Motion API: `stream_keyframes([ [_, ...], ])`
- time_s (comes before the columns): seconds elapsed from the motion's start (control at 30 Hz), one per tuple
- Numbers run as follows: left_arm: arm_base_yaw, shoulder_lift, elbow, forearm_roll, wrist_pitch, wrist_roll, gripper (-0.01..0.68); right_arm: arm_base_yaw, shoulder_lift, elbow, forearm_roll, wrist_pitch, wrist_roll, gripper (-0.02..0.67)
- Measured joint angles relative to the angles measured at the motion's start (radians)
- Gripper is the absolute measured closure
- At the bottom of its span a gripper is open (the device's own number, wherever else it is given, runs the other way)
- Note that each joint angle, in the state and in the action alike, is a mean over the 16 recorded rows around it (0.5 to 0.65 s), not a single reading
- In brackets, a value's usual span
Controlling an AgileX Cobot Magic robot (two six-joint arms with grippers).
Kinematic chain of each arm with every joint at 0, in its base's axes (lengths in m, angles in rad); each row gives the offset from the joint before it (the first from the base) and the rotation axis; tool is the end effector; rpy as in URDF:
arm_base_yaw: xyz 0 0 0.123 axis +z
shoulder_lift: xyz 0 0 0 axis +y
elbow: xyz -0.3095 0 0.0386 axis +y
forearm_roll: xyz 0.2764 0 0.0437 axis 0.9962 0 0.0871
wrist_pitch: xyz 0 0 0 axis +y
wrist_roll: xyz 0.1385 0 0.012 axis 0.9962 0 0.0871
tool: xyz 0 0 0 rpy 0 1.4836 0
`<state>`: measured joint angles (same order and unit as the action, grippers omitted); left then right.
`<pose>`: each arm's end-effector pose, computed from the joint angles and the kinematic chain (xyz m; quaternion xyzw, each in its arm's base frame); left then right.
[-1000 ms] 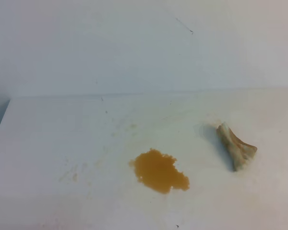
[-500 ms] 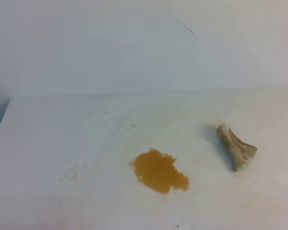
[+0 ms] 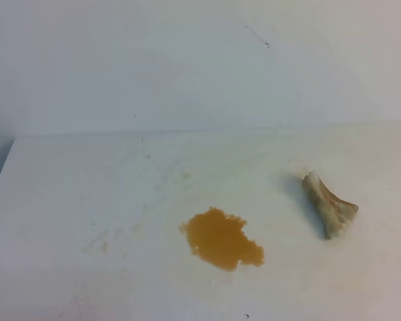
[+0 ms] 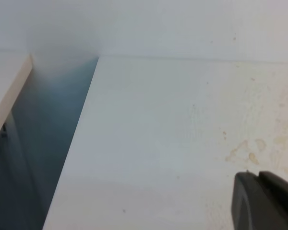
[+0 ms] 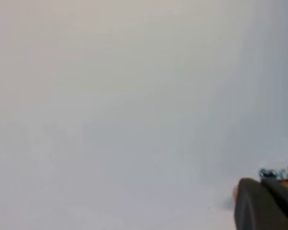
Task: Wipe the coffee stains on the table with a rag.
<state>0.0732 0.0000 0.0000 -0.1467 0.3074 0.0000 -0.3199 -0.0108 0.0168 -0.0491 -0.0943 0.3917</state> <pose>0.1027 0.0013 0.1753 -0.0691 0.7764 -0.0381 0.6253 0.0986 -0.0320 0.2244 0.2073 0.6081 0.0103 0.7662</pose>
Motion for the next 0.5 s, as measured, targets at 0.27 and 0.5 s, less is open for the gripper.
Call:
stream_keyframes([
  [0.27, 0.000, 0.000, 0.000, 0.000, 0.001, 0.000, 0.676, 0.003, 0.024, -0.104, -0.086, -0.052, 0.186, 0.651],
  [0.5, 0.000, 0.000, 0.000, 0.000, 0.001, 0.000, 0.676, 0.020, 0.165, -0.269, -0.262, -0.024, 0.266, 0.651],
])
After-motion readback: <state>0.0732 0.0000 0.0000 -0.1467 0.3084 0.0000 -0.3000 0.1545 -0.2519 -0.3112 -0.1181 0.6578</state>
